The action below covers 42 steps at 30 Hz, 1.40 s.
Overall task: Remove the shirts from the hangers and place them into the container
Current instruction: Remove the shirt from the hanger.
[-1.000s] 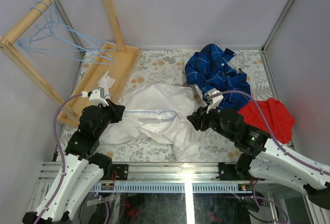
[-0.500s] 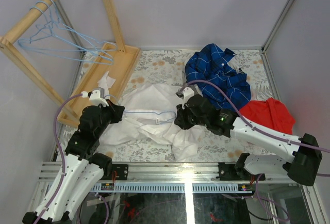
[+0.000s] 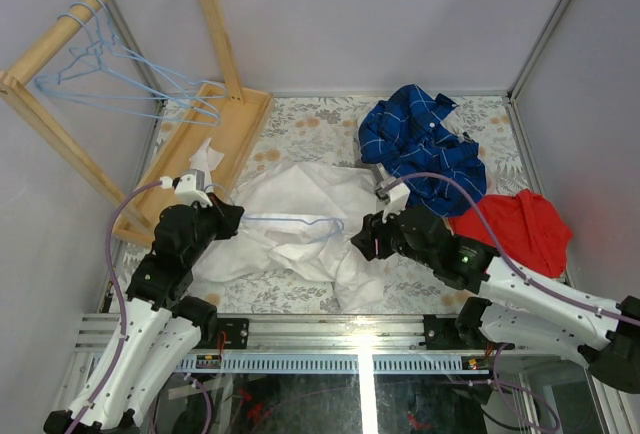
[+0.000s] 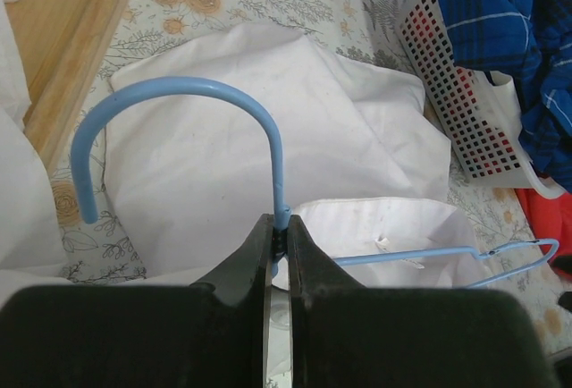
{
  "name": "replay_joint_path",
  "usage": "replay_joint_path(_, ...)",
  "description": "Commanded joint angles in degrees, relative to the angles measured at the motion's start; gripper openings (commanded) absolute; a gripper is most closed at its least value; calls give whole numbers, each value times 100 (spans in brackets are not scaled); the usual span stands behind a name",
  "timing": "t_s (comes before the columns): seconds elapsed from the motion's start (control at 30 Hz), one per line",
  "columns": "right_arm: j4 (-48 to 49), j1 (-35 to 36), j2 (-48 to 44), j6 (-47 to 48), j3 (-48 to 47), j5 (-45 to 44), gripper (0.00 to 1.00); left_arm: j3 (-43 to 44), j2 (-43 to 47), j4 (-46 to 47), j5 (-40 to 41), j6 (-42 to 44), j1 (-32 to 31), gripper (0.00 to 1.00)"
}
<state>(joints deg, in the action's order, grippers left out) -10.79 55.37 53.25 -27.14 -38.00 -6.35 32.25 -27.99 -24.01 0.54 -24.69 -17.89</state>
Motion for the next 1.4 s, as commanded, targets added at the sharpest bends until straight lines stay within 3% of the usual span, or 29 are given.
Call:
replay_joint_path(0.0, 1292, -18, -647, 865, 48, 66, 61, 88, -23, 410, -619, 149, 29, 0)
replay_joint_path(0.17, 805, -18, -378, 1516, -500, 445, 78, 106, -161, 553, -1279, 237, 29, 0)
replay_joint_path(0.23, 396, -17, -50, 1671, -798, 527, 79, 127, -167, 562, -1398, 267, 32, 0)
replay_joint_path(0.37, -242, -18, 688, 1765, -1228, 1240, 68, 108, -118, 579, -1412, 272, 33, 0)
replay_joint_path(0.53, -248, -12, 1148, 1401, -1375, 1980, 57, 89, 0, 560, -1269, 278, 33, 0)
replay_joint_path(0.93, 630, -13, 568, 1018, -761, 2680, 34, 106, 18, 503, -1097, 297, 32, 0)
replay_joint_path(1.03, 635, -18, 551, 966, -701, 2769, 24, 115, 26, 481, -1069, 289, 38, 0)
replay_joint_path(1.17, 579, -18, 494, 960, -683, 2700, 4, 124, 36, 448, -983, 289, 30, 0)
replay_joint_path(1.23, 638, -18, 392, 915, -671, 2621, 0, 132, 53, 420, -911, 274, 33, 8)
replay_joint_path(1.37, 761, -15, 125, 771, -628, 2211, 0, 148, 68, 353, -844, 199, 36, 46)
